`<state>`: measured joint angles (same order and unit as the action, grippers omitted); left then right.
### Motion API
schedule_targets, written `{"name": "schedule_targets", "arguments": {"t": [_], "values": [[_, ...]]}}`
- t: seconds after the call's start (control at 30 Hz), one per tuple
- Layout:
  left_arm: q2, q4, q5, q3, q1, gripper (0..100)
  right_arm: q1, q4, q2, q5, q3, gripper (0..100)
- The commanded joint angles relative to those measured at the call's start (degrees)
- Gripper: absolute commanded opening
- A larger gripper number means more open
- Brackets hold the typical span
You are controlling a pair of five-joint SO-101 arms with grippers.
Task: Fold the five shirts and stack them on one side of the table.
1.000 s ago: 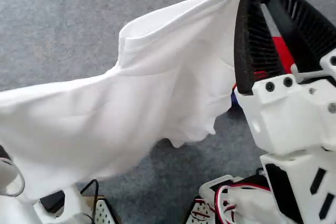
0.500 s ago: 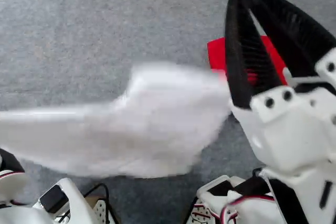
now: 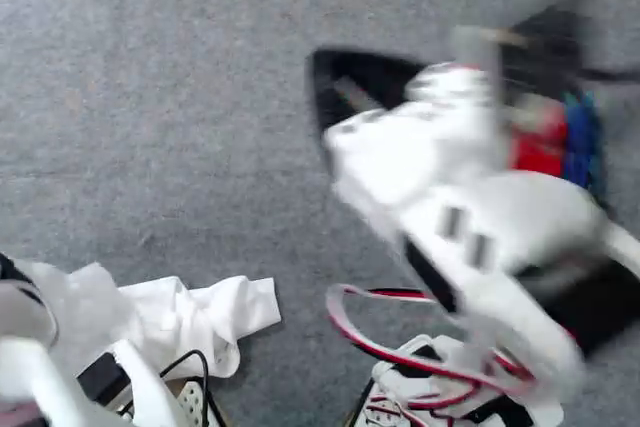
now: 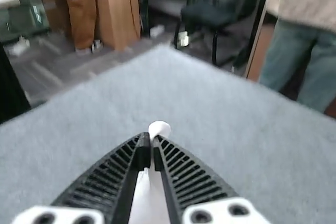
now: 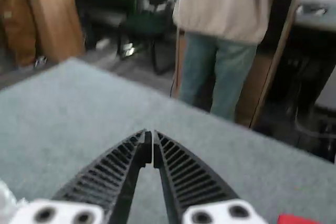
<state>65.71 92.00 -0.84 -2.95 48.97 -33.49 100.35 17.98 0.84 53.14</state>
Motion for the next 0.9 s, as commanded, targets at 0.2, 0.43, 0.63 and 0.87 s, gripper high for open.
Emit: {"name": "schedule_targets", "arguments": {"t": [0.2,0.43,0.63,0.87], "values": [[0.09,-14.59,-0.53,-17.98,4.88,3,-15.3,-12.57,0.31,-0.88,-57.54,18.8],[0.09,-19.87,-0.44,-24.31,6.2,3,-20.84,-33.49,-3.21,7.03,-80.75,19.1],[0.09,-22.51,-0.09,-30.46,6.2,3,-21.19,-37.8,-15.6,14.68,-81.54,19.1],[0.09,-29.27,-0.09,-35.74,6.2,3,-24.53,-41.05,-28.88,15.56,-81.54,16.0]]}}
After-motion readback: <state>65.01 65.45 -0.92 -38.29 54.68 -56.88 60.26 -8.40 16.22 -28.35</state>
